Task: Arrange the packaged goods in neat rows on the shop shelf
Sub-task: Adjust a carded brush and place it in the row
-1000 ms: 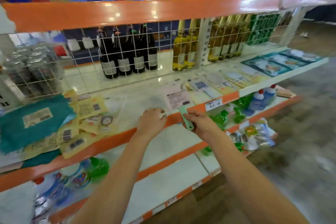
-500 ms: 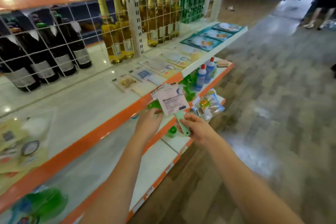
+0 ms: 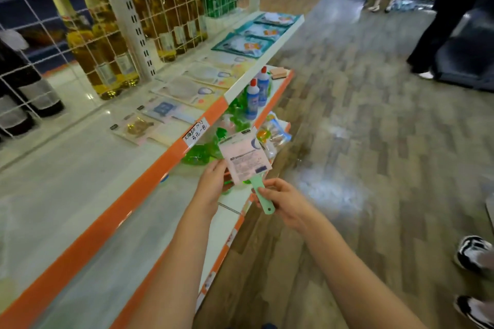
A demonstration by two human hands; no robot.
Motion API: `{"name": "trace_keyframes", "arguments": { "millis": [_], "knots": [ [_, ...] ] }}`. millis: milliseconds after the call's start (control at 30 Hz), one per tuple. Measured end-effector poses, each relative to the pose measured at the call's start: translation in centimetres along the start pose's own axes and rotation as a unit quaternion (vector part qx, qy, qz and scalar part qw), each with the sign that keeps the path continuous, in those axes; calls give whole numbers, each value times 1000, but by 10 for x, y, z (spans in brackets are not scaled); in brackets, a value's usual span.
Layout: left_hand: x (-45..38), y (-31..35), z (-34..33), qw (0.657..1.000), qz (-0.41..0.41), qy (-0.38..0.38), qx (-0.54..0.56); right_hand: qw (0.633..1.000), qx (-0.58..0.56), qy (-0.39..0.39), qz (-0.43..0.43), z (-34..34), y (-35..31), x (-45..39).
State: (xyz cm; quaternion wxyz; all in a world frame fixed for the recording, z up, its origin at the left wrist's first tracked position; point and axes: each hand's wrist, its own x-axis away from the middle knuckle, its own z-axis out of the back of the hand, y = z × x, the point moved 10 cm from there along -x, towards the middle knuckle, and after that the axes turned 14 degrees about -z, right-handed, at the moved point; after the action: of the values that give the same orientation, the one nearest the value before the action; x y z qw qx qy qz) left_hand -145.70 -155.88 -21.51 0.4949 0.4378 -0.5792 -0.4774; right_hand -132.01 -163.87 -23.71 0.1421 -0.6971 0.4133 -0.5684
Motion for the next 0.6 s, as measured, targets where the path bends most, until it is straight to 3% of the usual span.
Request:
{"name": "trace_keyframes", "arguments": {
  "millis": [100, 200, 333, 433, 600],
  "knots": [
    [1, -11, -7, 997, 21, -1, 72, 1000, 18, -1, -3, -1, 9, 2],
    [4, -16, -9, 997, 25, -15, 75, 999, 50, 6, 0, 0, 17, 4],
    [6, -17, -2, 998, 21, -15, 56, 979, 187, 77, 11, 5, 20, 6],
    [5, -15, 3, 999, 18, -1, 46, 934, 319, 156, 36, 4, 13, 11],
    [4, -10, 5, 999, 7, 10, 36, 825, 507, 237, 78, -14, 2, 18]
  ]
}}
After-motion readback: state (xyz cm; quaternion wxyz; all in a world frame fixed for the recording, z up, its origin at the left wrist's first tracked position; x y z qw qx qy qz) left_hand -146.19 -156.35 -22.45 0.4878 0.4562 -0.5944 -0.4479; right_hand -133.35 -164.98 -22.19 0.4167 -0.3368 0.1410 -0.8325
